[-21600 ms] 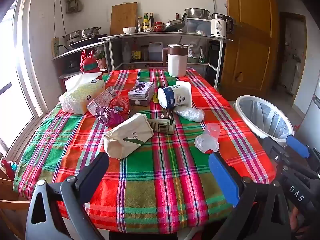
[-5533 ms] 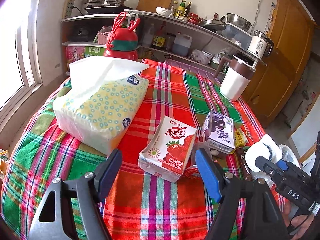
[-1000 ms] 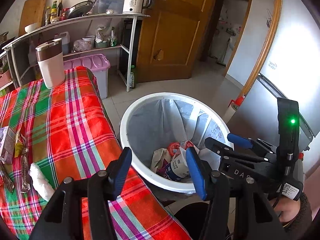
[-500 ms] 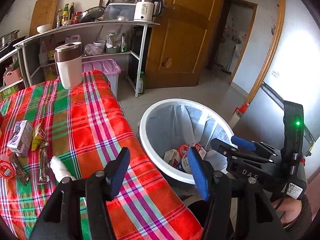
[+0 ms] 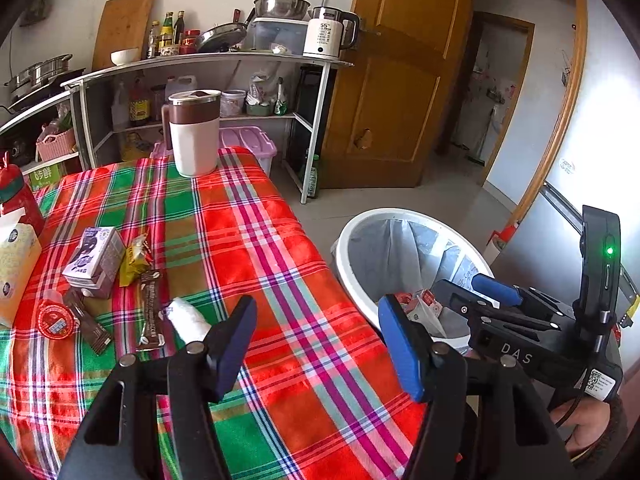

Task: Collect trash
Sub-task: 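Move both open grippers back over the remaining table items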

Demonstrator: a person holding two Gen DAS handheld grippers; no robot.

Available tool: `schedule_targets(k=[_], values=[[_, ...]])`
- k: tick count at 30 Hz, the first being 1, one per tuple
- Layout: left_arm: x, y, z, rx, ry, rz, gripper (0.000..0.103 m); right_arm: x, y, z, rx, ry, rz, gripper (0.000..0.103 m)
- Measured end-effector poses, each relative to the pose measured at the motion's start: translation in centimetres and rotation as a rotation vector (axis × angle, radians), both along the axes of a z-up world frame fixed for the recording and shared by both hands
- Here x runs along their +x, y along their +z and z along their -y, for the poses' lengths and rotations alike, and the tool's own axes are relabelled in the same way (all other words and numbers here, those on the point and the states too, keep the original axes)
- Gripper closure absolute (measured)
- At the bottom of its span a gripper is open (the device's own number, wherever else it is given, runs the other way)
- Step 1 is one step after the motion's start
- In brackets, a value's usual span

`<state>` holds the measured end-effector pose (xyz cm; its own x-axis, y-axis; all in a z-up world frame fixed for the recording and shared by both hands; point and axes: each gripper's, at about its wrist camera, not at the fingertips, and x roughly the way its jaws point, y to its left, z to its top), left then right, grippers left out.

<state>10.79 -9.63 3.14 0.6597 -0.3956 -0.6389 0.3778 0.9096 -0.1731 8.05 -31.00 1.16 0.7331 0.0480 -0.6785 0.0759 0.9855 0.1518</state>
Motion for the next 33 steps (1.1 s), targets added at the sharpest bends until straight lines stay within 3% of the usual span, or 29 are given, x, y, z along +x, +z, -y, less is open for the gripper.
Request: schedule_targets(k=[11,23,33], values=[[0.2,-0.6,-5.4,-0.004,0.11,0.001,0.037,0.8,0.0,-3.4,0.046,0.077,0.012,0.036],[0.8,-1.5,-11.9,0.001,0.252,-0.013,0.037,3.1,-1.2,-10.0,0.022,0.234,-0.01,0.036],[2.4,-1.8,-16.2,-0.002,0.317,-0.016,0.034,5.0,-2.2,-15.5,0.002,0.365,-0.041,0.036]])
